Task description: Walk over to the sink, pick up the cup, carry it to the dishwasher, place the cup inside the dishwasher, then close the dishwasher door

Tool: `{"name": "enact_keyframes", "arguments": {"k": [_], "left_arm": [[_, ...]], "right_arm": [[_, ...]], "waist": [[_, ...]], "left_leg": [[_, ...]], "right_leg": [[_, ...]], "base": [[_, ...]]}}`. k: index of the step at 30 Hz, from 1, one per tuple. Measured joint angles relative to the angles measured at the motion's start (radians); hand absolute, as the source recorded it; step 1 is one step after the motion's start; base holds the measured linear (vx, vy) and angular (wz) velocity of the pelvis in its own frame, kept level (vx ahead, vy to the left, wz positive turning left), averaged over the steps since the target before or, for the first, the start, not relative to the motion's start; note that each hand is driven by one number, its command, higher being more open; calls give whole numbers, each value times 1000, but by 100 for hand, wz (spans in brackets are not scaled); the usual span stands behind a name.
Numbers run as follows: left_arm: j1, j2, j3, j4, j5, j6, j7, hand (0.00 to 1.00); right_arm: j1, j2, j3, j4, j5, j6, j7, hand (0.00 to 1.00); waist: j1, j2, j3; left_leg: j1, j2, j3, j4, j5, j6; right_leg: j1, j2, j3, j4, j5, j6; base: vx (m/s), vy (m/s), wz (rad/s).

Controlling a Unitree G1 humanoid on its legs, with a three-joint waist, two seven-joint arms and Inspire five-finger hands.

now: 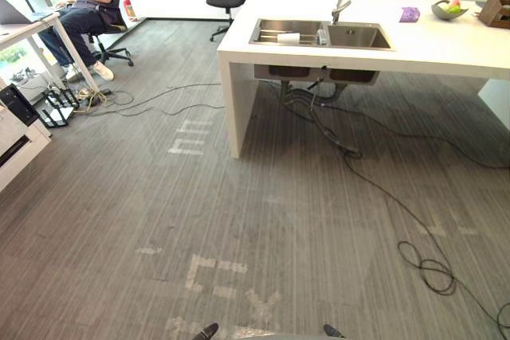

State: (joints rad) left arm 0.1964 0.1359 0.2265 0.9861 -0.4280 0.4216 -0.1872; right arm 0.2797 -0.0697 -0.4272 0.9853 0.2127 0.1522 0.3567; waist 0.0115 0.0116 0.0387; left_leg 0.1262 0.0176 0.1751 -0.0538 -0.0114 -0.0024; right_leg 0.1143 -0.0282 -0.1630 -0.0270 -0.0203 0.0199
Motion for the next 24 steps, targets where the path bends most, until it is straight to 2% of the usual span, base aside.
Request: {"name": "enact_keyframes", "arguments": {"k": [2,4,5,6,10,13,15,21,24], "left_arm": [[1,-5,-21,0,9,-39,0,100],[3,-8,-33,-1,9,-69,-1,100],[4,-8,-38,-3,20,-91,-11,100],[4,-8,-39,-4,29,-107,-15,100],[3,-10,-44,-17,75,-204,-26,100],[1,-12,-58,-17,75,-242,-14,100],[1,-15,-58,-16,78,-276,-12,100],[3,-24,-58,-9,96,-357,14,100],[5,-28,-59,-8,91,-393,17,100]], "right_arm": [[-4,14,5,-23,-113,-100,-1,100],[-8,21,46,-52,-171,-142,-55,100],[-14,17,83,-68,-179,-143,-70,100],[-14,14,92,-69,-177,-136,-74,100],[-49,4,124,-63,-167,-46,-90,100],[-70,-3,139,-58,-151,-2,-91,100],[-77,-8,152,-51,-72,40,-99,100],[-88,-17,159,-26,61,103,-125,100],[-91,-18,160,-18,84,110,-134,100]], "waist": [[0,-1,1],[0,-3,6],[-2,-5,14],[-2,-11,19],[-1,-18,32],[-2,-18,34],[-2,-20,39],[-2,-20,42],[-2,-22,44]], "left_leg": [[16,-4,-1,-21,1,-1],[21,-6,-5,-32,5,-4],[23,-8,-12,-32,5,-4],[25,-8,-17,-32,5,-4],[26,-8,-28,-33,6,-6],[31,-9,-28,-34,6,-6],[38,-10,-31,-38,6,-6],[39,-11,-36,-38,6,-6],[39,-11,-38,-38,6,-6]], "right_leg": [[14,-1,-4,-13,-2,10],[15,-3,-9,-14,-5,17],[21,-4,-17,-14,-8,22],[24,-5,-22,-14,-9,24],[29,-5,-35,-17,-12,27],[34,-5,-35,-19,-12,27],[44,-5,-40,-25,-11,27],[49,-5,-47,-31,-11,26],[52,-5,-50,-35,-11,26]], "base": [[47,7,2],[43,-7,8],[28,-15,17],[5,-29,26],[-23,-26,7],[-42,-23,0],[-53,-24,4],[-34,-22,3],[-18,-18,3]]}}
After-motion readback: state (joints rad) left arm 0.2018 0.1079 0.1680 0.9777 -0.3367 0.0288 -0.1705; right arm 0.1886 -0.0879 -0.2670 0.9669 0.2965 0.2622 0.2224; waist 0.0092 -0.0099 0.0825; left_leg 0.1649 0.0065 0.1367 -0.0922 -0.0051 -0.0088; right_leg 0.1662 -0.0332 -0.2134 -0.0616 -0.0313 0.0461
